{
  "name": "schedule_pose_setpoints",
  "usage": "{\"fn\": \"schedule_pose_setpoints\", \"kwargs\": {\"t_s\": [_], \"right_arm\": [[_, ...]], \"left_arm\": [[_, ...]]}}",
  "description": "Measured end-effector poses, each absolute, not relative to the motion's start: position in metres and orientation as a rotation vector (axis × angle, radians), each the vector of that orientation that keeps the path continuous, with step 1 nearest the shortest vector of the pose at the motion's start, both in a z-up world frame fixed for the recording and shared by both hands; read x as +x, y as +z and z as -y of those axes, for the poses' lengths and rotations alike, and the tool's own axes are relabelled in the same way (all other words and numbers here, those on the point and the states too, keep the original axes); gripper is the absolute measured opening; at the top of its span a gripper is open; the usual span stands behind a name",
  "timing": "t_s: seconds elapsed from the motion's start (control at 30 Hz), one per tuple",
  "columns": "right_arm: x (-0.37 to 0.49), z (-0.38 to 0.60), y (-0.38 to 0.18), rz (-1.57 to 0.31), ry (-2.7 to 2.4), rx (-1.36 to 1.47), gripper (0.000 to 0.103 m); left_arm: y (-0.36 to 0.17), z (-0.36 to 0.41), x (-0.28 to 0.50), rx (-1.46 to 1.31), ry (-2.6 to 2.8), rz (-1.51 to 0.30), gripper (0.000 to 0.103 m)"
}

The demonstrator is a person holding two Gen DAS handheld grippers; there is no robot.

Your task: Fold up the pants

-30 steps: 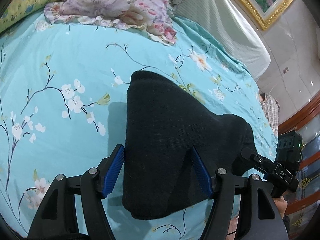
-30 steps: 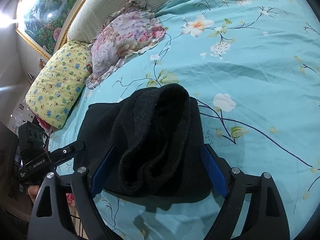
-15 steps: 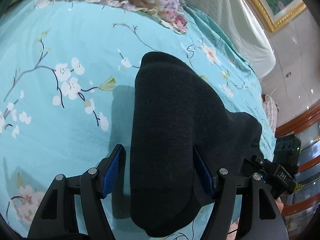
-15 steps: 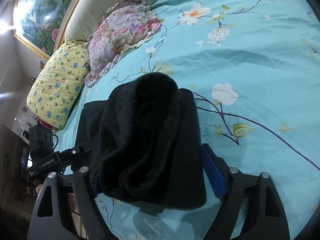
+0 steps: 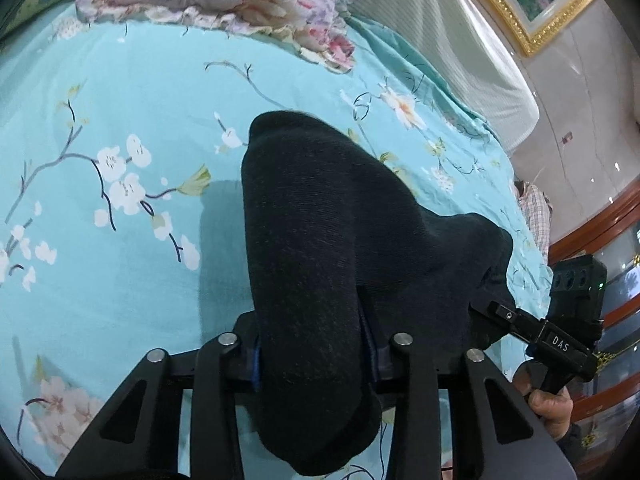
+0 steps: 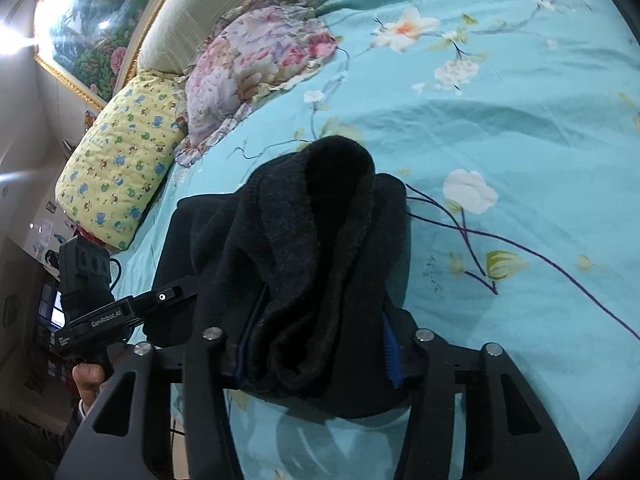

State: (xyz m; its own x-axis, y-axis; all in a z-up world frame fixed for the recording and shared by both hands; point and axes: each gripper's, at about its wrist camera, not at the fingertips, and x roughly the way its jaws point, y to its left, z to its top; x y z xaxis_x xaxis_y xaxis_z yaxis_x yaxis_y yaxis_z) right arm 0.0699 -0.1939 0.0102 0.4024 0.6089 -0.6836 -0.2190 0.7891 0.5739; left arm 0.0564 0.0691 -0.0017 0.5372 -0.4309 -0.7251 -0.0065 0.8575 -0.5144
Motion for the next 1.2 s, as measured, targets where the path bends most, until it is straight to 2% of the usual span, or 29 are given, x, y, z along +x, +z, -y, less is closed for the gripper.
{"fn": "schedule_pose_setpoints", "kwargs": {"t_s": [0.27,0.6,1.2], "right_arm": [[0.073,0.181,0.039,-0.978,0.572,0.392,0.046],[0.107,0.143,0.059,-0.937,0.641,0.350,0.046],[0.193,0.085,0.063,-0.940,0.708,0.290,0.046]], "left_arm": [[0.028,-0.080,0.048,-0.490,-0.253,-0.911,0.033],[0.051,-0.121,0.060,-0.485,-0.185,-0.844,0.033],[0.051,-0.162,0.120,-0.478,-0.079,-0.804,0.033]]}}
